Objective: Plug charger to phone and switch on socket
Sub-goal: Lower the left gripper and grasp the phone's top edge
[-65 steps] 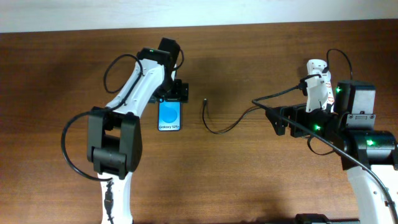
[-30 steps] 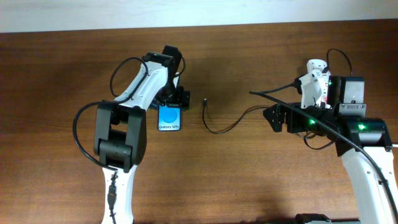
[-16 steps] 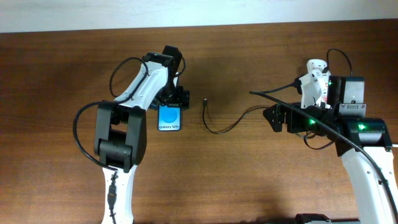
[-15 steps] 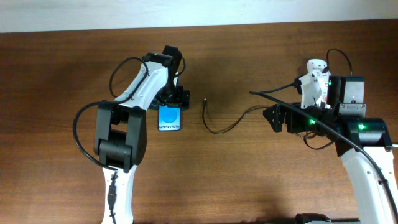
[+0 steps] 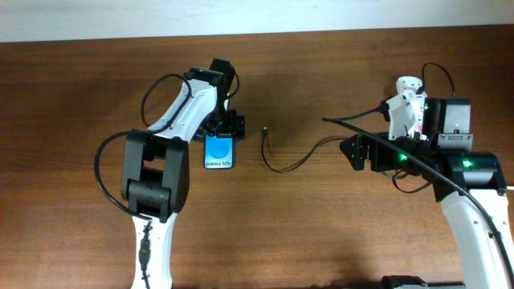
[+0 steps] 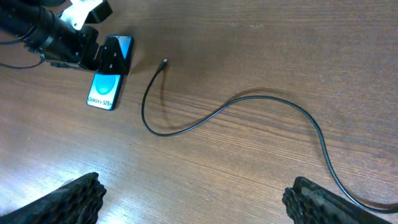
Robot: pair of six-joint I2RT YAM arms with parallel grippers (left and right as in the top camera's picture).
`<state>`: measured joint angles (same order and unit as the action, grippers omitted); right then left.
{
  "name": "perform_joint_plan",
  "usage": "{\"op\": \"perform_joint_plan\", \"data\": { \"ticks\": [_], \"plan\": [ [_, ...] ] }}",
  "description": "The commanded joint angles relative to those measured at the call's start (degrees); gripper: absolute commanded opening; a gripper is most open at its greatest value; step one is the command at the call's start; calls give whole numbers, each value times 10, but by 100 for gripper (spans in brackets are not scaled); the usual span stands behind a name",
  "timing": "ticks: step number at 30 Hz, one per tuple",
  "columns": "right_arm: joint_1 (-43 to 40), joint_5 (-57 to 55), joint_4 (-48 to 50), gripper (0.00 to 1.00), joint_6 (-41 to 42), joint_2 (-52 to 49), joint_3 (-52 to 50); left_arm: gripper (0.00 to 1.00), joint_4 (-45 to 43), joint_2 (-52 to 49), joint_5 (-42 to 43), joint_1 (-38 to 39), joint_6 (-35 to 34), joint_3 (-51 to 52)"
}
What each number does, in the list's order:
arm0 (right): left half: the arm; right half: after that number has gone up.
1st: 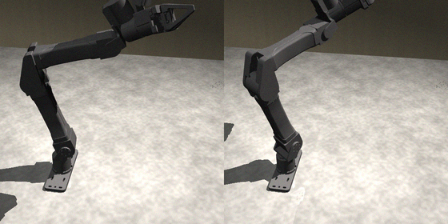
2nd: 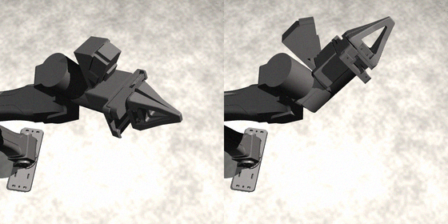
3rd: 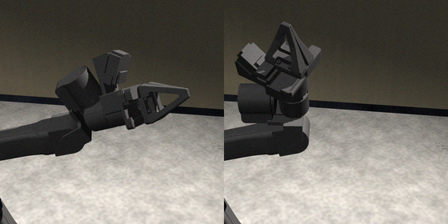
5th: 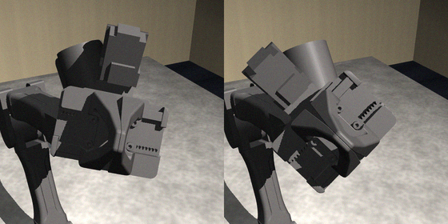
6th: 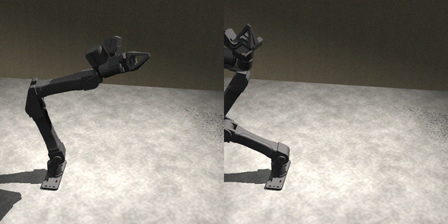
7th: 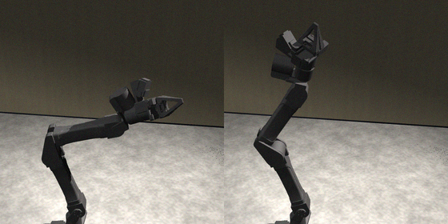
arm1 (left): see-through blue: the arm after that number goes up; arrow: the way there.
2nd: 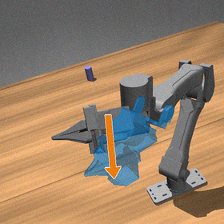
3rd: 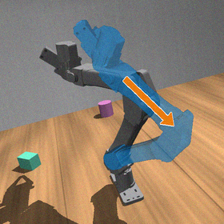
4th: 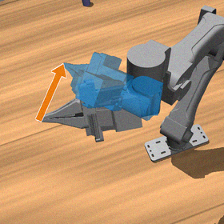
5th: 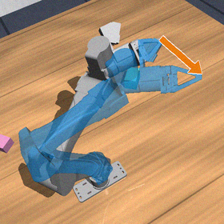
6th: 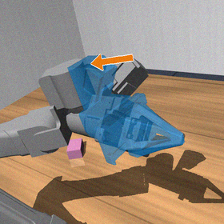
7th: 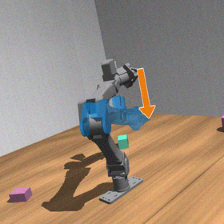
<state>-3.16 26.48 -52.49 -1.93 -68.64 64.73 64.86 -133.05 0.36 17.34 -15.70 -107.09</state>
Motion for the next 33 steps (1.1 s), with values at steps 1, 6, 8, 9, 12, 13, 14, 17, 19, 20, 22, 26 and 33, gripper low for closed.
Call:
{"op": "perform_joint_plan", "data": {
  "ticks": [1,6,8,9,12,13,14,17,19,20,22,26,33],
  "plan": [
    [5,3,-4,99,-2,-1,12,99,-10,-11,-13,2,-5,15],
    [5,3,-4,98,-2,-1,12,98,-24,-11,-12,2,-6,26],
    [5,3,-5,98,-2,-1,12,96,-25,-11,-12,2,-6,27],
    [5,3,-5,98,-2,-1,12,95,-25,-11,-13,2,-5,27],
    [5,3,-7,98,-2,-1,12,88,-25,-11,-13,2,-6,27],
    [5,3,-7,98,-2,-1,12,85,-25,-11,-13,2,-5,27],
    [5,3,-7,98,-2,-1,12,83,-25,-11,-13,2,-6,27],
    [5,3,-6,98,-2,-1,12,80,-25,-11,-13,2,-6,27],
    [5,3,-6,98,-2,-1,12,78,-25,-11,-13,2,-6,27],
    [5,3,-6,98,-2,-1,12,77,-25,-11,-13,2,-6,27],
    [5,3,-6,98,-2,-1,12,75,-25,-11,-13,2,-6,27],
    [5,3,-5,98,-2,-1,12,75,-23,-11,-12,1,-5,25],
    [5,3,-4,98,-2,-1,12,72,16,-11,-13,1,-5,-26]
  ]
}}
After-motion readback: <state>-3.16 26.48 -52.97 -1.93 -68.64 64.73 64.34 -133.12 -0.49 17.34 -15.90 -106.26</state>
